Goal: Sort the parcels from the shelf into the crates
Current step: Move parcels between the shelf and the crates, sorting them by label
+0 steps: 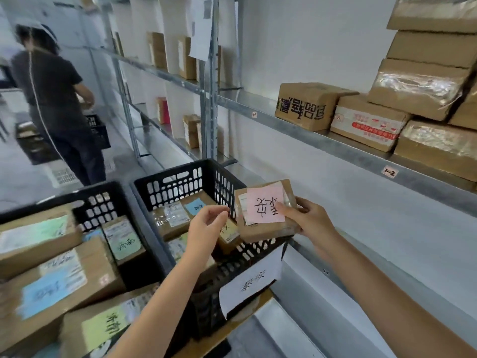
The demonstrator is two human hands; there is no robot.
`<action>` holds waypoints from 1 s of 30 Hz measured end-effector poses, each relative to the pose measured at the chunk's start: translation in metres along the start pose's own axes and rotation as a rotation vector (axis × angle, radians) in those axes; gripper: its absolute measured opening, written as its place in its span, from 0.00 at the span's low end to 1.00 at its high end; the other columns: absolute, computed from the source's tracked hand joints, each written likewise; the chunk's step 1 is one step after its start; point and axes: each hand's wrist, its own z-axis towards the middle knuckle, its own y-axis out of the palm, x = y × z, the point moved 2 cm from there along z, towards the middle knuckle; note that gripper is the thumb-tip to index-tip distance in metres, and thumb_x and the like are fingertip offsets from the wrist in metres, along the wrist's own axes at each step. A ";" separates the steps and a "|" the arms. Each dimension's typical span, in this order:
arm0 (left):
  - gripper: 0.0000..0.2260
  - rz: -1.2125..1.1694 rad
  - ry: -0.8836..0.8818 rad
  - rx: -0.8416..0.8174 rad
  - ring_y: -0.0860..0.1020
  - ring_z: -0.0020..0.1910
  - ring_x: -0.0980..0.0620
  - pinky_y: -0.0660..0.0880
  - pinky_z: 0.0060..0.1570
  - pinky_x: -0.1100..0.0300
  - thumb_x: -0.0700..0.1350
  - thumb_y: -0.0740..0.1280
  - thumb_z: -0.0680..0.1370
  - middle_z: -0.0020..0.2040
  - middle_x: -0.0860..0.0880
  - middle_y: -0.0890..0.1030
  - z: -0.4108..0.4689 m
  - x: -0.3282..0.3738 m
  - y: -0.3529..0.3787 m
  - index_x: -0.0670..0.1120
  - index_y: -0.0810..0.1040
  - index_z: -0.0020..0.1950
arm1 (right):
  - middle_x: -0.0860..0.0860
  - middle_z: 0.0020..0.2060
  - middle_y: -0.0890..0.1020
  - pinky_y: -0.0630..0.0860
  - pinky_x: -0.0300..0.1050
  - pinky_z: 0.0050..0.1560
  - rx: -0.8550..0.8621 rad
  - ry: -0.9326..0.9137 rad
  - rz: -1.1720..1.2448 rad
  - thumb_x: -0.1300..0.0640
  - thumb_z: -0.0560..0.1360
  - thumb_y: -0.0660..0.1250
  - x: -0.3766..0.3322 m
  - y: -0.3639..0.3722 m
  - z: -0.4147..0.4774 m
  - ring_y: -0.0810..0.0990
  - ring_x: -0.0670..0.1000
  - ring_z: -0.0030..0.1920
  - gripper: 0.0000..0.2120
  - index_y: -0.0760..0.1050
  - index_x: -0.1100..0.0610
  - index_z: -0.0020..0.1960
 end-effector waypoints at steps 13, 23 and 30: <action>0.10 0.182 -0.080 0.067 0.77 0.56 0.61 0.69 0.49 0.72 0.37 0.61 0.81 0.56 0.55 0.80 0.084 -0.048 -0.044 0.47 0.78 0.59 | 0.51 0.46 0.85 0.80 0.38 0.40 -0.263 0.339 -0.454 0.56 0.71 0.77 0.070 0.087 0.113 0.86 0.47 0.42 0.16 0.74 0.52 0.54; 0.13 0.171 -0.136 0.101 0.74 0.56 0.67 0.69 0.49 0.72 0.36 0.60 0.81 0.54 0.60 0.79 0.122 -0.067 -0.042 0.52 0.78 0.55 | 0.54 0.46 0.79 0.75 0.43 0.28 -0.557 0.566 -0.948 0.62 0.78 0.67 0.118 0.118 0.161 0.79 0.51 0.42 0.14 0.70 0.62 0.61; 0.15 0.103 -0.246 0.160 0.78 0.55 0.59 0.75 0.53 0.62 0.35 0.58 0.81 0.59 0.55 0.81 0.139 -0.074 -0.049 0.50 0.79 0.58 | 0.65 0.67 0.72 0.77 0.69 0.54 -0.640 0.736 -0.934 0.65 0.80 0.63 0.151 0.131 0.182 0.75 0.71 0.62 0.20 0.63 0.67 0.69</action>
